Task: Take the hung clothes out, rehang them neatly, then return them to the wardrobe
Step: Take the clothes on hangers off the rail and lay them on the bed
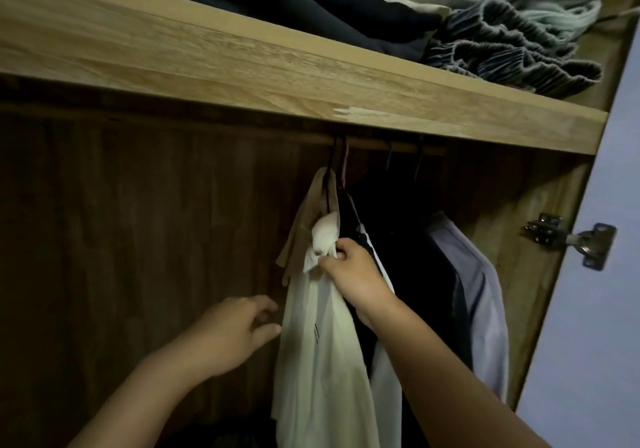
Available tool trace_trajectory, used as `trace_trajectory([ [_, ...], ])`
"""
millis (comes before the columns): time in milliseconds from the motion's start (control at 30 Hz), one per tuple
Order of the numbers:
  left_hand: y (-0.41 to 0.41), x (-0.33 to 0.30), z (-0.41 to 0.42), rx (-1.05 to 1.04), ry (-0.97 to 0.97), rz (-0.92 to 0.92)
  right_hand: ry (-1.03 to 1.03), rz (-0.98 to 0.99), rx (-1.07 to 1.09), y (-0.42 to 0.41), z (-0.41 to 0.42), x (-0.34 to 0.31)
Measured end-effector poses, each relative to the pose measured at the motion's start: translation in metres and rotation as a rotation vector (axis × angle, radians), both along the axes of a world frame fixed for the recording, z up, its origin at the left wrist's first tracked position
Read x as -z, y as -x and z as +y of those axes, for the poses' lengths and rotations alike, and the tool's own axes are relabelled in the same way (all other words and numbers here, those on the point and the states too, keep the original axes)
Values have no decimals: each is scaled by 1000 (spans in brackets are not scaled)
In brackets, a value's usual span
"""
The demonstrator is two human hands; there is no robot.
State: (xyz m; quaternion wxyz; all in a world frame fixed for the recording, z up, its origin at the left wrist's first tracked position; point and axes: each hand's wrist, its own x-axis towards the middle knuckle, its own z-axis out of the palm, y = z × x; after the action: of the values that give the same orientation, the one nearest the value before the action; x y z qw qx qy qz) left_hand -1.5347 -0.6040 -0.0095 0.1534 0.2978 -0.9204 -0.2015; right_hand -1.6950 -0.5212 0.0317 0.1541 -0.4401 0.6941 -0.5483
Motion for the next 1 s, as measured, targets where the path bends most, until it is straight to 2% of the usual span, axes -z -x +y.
trace_trajectory([
  [167,-10,-5,-12,-11,5,60,283,-320,26,-9,-20,-7],
  [233,-16,-9,-14,-24,-10,77,378,-425,-24,-10,-17,-12],
  [400,-22,-15,-9,-69,4,101,488,-492,-157,-9,9,-26],
  [633,-14,-24,17,-123,92,166,320,-320,-185,-5,88,-19],
  [833,7,-31,59,-172,213,454,163,-215,-130,4,176,-10],
  [1000,36,-27,113,-107,293,561,54,-207,-133,10,263,-10],
])
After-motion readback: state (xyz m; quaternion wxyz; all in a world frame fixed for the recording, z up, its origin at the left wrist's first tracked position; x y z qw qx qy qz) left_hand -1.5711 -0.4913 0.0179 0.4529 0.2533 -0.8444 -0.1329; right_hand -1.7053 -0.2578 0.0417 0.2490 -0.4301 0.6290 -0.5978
